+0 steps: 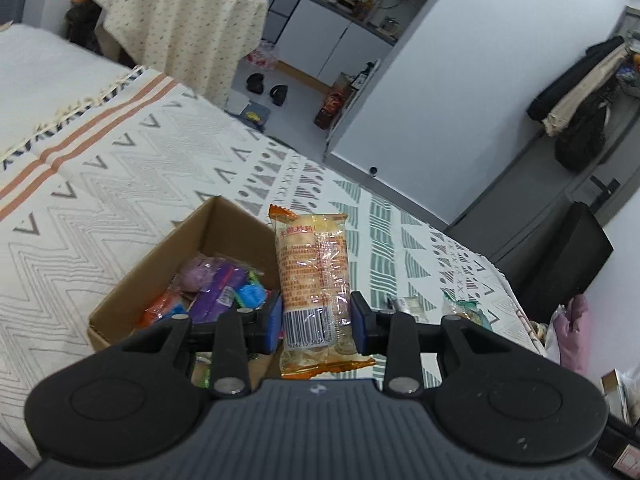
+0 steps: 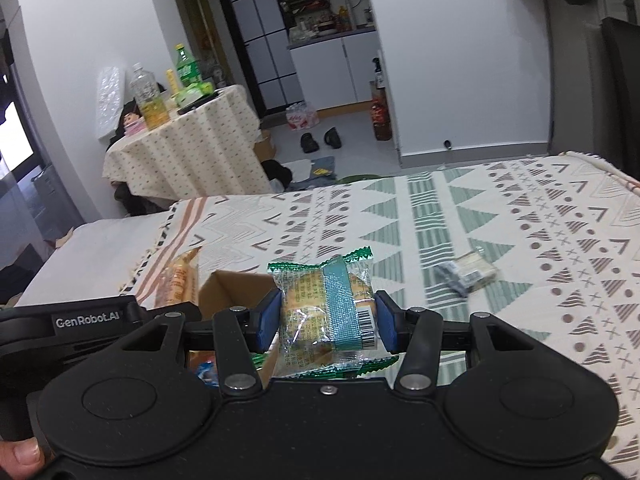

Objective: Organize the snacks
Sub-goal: 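Carry the cracker pack and biscuit packet over the box and open both tools, then move both tools back to the bed, right tool over the yellow stick snack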

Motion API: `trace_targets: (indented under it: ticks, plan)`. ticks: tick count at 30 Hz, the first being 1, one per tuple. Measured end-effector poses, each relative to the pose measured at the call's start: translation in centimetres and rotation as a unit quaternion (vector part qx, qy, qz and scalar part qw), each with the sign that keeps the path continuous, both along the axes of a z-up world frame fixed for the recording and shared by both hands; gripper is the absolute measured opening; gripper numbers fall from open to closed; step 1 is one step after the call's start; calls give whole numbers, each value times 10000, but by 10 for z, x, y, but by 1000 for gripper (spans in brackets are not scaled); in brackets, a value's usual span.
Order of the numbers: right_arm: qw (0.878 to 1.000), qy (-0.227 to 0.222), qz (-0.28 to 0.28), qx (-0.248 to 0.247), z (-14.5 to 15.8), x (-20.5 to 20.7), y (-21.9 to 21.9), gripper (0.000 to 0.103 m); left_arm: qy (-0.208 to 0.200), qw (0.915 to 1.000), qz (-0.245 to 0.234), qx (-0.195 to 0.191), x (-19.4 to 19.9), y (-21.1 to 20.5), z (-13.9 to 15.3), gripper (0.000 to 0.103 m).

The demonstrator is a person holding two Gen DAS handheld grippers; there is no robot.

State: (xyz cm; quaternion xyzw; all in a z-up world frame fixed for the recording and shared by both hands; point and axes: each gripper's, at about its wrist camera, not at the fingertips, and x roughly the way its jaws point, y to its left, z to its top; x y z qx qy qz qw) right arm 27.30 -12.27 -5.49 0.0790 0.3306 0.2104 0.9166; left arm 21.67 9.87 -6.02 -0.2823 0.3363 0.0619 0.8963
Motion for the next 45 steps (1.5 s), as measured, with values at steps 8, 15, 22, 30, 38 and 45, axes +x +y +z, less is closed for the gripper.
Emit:
trace_targets:
  ticks: [8,15,22,30,38,45]
  plan:
    - [9994,171,275,84,-9,0,34,48,152,9994,305,35,-9,23,-11,34]
    - [9984,320,456,89,-17,-1,59,48,284,9984,481,-101,-17,39,-20,34]
    - [9977,413,526,121,-18,0,72,48,398,9966,709,-92,-18,49,-21,47]
    - [9963,599,545,296,-19,2,76,51,388,9941,990,-217,-24,59,-22,63]
    - [9973,534,389,312,-13,1,62,64,407,9937,1037,-120,-22,60,-22,81]
    - [9986,492,121,145,-16,-6,35,79,527,9951,832,-104,-16,45,-26,88]
